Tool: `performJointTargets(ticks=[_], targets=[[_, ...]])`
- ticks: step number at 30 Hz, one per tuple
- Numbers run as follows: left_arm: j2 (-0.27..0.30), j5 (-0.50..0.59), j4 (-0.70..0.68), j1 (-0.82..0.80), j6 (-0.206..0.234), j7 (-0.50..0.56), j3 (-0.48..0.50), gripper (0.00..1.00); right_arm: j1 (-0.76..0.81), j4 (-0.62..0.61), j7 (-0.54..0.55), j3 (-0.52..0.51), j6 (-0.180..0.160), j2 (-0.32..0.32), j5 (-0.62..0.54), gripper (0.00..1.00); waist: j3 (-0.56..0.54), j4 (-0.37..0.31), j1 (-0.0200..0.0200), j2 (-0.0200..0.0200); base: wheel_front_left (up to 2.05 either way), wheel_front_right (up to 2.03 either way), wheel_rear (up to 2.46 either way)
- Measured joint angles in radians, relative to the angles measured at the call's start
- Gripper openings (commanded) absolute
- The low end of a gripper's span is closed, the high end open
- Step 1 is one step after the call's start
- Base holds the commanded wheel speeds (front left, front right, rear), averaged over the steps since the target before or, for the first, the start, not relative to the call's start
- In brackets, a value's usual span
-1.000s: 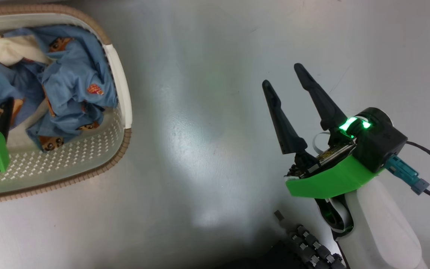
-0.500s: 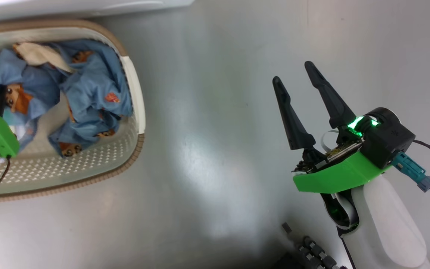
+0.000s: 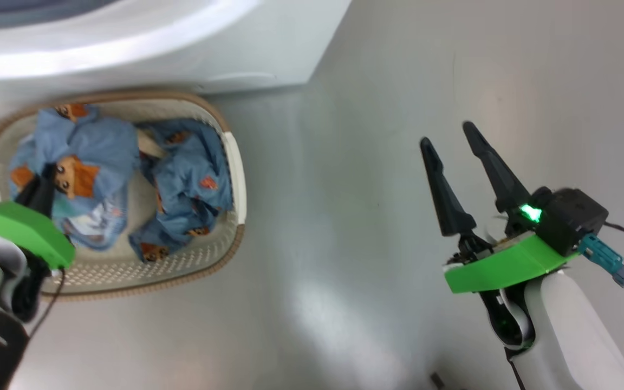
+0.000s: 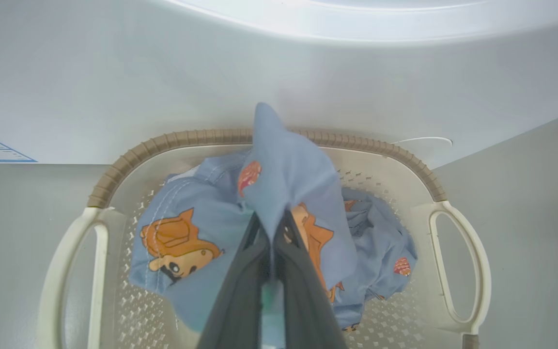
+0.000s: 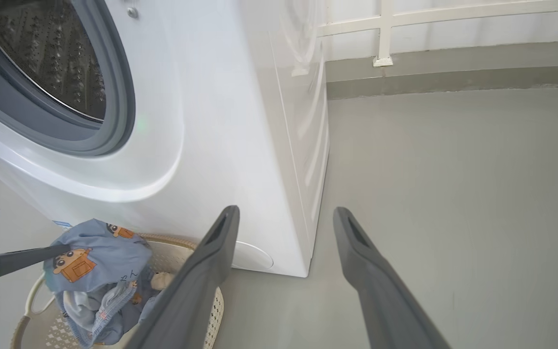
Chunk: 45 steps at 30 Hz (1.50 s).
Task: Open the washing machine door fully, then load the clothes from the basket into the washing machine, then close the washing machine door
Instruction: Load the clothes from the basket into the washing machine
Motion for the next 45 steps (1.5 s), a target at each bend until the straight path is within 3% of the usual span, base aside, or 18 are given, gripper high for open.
performJointTargets(ticks=[13, 25, 39, 45], targets=[[-0.078, 0.212, -0.191, 0.242, 0.0, 0.0, 0.288, 0.0, 0.106, 0.044, 0.0, -0.04, 0.0, -0.05, 0.026, 1.0, -0.206, 0.054, 0.0, 0.0, 0.0, 0.0, 0.0], [-0.128, 0.352, -0.399, 0.437, 0.0, 0.0, 0.448, 0.0, 0.201, 0.054, 0.0, -0.067, 0.0, -0.089, 0.051, 1.0, -0.361, 0.103, -0.0001, 0.0, 0.0, 0.0, 0.0], [-0.219, 0.463, -0.64, 0.704, 0.0, 0.0, 0.662, 0.0, 0.296, 0.048, 0.0, -0.104, 0.0, -0.1, 0.069, 1.0, -0.466, 0.141, 0.0, 0.0, 0.0, 0.0, 0.0], [-0.266, 0.486, -0.706, 0.771, 0.0, 0.0, 0.708, 0.0, 0.302, 0.046, 0.0, -0.108, 0.0, -0.101, 0.069, 1.0, -0.468, 0.14, -0.0001, 0.0, 0.0, 0.0, 0.0]])
